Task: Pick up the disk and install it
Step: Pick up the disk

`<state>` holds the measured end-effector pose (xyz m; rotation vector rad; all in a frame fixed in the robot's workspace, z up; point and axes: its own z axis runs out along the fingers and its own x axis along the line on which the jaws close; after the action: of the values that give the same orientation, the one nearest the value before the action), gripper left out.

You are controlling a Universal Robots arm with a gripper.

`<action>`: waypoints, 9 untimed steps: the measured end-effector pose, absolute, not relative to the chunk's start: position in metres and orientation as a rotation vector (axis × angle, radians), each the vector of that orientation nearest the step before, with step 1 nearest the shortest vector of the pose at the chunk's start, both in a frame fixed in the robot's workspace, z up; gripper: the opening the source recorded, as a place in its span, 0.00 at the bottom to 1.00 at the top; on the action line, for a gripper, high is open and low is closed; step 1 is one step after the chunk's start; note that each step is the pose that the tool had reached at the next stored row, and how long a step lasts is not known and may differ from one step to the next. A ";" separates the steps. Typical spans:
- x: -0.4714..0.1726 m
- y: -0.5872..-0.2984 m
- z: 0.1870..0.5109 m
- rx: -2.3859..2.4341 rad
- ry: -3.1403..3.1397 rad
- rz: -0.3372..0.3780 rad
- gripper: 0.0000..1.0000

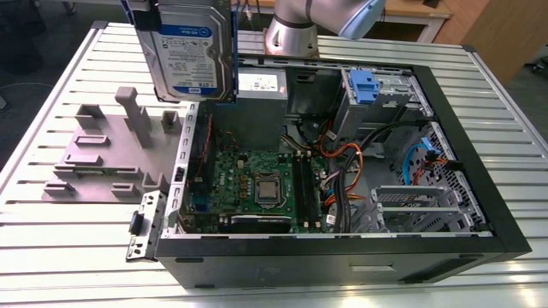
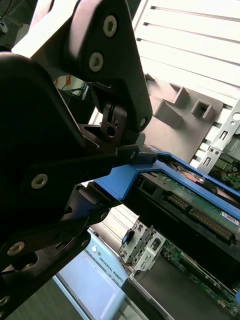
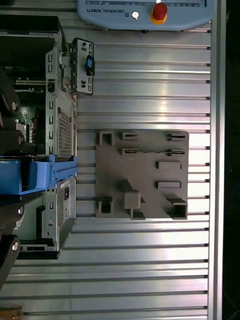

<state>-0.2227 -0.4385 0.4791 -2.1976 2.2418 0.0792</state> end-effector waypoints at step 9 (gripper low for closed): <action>-0.214 -0.439 0.479 -2.198 2.242 0.079 0.36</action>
<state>-0.2142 -0.4386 0.4791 -2.1976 2.2417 0.0792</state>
